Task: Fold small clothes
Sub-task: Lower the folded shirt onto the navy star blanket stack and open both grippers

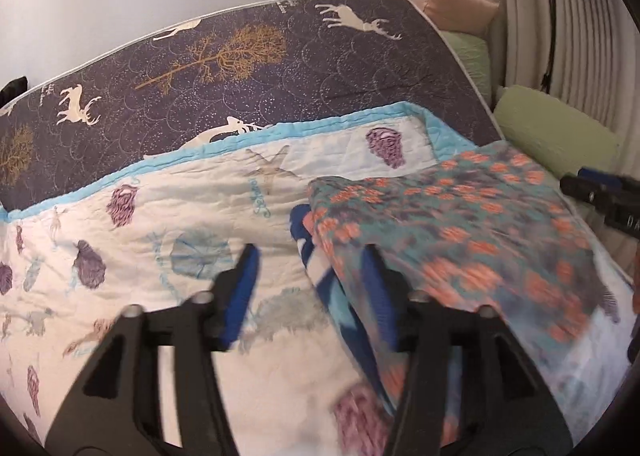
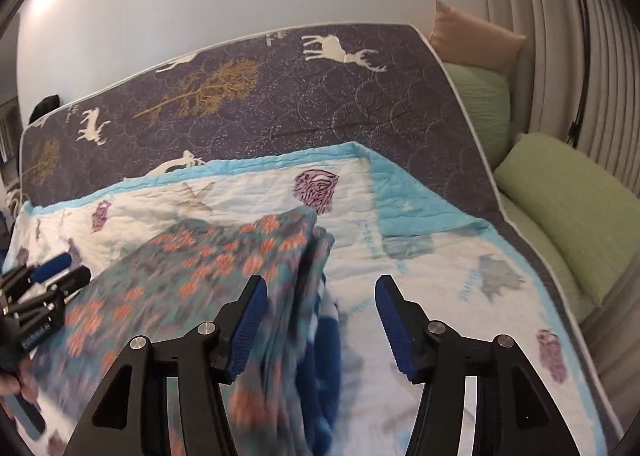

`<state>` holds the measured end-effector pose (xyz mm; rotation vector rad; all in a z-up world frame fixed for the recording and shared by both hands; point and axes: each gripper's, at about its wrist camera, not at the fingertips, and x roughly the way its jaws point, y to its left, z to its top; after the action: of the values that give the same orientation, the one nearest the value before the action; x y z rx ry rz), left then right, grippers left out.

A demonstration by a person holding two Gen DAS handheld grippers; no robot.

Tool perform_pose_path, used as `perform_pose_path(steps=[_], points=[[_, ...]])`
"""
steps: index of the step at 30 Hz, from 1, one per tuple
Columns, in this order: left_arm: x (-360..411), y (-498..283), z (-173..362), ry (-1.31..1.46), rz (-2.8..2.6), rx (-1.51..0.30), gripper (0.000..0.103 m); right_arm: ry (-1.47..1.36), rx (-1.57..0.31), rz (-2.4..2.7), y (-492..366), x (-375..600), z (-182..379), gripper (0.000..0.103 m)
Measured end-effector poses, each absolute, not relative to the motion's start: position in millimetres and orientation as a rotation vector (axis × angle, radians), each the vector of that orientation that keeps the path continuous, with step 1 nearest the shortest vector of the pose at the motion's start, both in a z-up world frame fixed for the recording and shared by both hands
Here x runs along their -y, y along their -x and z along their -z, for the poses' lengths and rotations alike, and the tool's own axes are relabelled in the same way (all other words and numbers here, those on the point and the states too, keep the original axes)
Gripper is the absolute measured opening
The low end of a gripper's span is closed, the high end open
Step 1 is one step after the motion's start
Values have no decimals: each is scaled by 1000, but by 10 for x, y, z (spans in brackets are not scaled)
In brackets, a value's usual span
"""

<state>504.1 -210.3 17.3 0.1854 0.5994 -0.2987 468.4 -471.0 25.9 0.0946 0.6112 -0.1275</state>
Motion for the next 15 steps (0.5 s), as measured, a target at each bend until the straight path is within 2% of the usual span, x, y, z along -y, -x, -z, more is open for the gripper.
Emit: perform_pose_path(steps=[9, 11, 15], points=[[2014, -3700, -669, -166, 404, -554, 75, -128, -594, 4, -3385, 4342, -591, 58], [1965, -3405, -763, -167, 399, -532, 87, -106, -577, 8, -3012, 4197, -707, 58], [1796, -2725, -907, -147, 390, -504, 90, -7, -520, 73, -2308, 3899, -870, 59]])
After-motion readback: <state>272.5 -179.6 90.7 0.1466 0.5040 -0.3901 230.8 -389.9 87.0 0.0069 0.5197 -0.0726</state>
